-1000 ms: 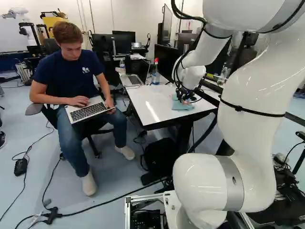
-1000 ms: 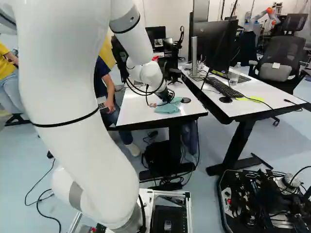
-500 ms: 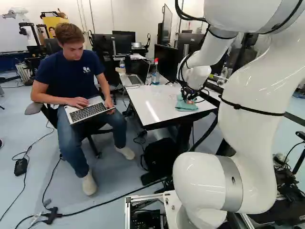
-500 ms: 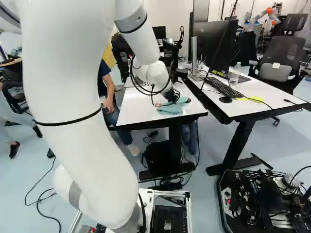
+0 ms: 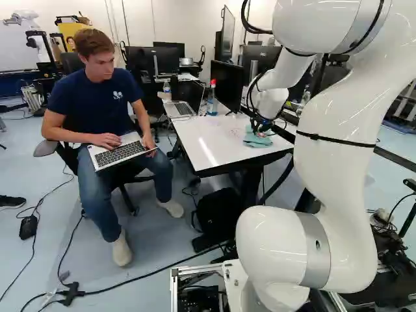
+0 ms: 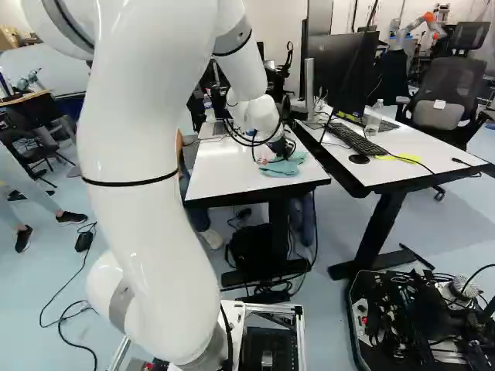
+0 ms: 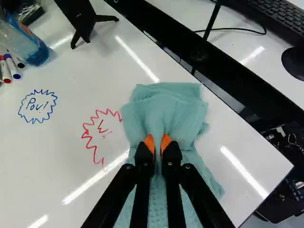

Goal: Clean the table with the green towel

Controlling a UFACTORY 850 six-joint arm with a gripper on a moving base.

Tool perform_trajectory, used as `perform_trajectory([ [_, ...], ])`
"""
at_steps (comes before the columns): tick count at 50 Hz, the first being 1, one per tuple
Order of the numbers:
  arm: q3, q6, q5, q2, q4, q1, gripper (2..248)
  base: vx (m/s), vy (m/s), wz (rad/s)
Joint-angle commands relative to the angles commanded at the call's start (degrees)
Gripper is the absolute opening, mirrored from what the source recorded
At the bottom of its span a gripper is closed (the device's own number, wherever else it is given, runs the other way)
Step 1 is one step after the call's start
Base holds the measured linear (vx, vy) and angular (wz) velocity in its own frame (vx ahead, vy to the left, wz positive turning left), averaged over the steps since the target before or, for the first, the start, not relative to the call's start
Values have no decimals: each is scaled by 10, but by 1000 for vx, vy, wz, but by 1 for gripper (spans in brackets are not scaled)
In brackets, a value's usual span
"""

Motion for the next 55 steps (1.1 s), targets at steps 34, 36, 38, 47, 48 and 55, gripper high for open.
perform_trajectory([
  [34, -89, 0, 0, -70, 0, 35, 36, 0, 0, 0],
  [36, -93, 0, 0, -73, 0, 38, 36, 0, 0, 0],
  [38, -95, 0, 0, -75, 0, 41, 36, 0, 0, 0],
  [47, -100, 0, 0, -79, 0, 56, 36, 0, 0, 0],
  [48, -100, 0, 0, -79, 0, 57, 36, 0, 0, 0],
  [55, -97, 0, 0, -76, 0, 68, 36, 0, 0, 0],
])
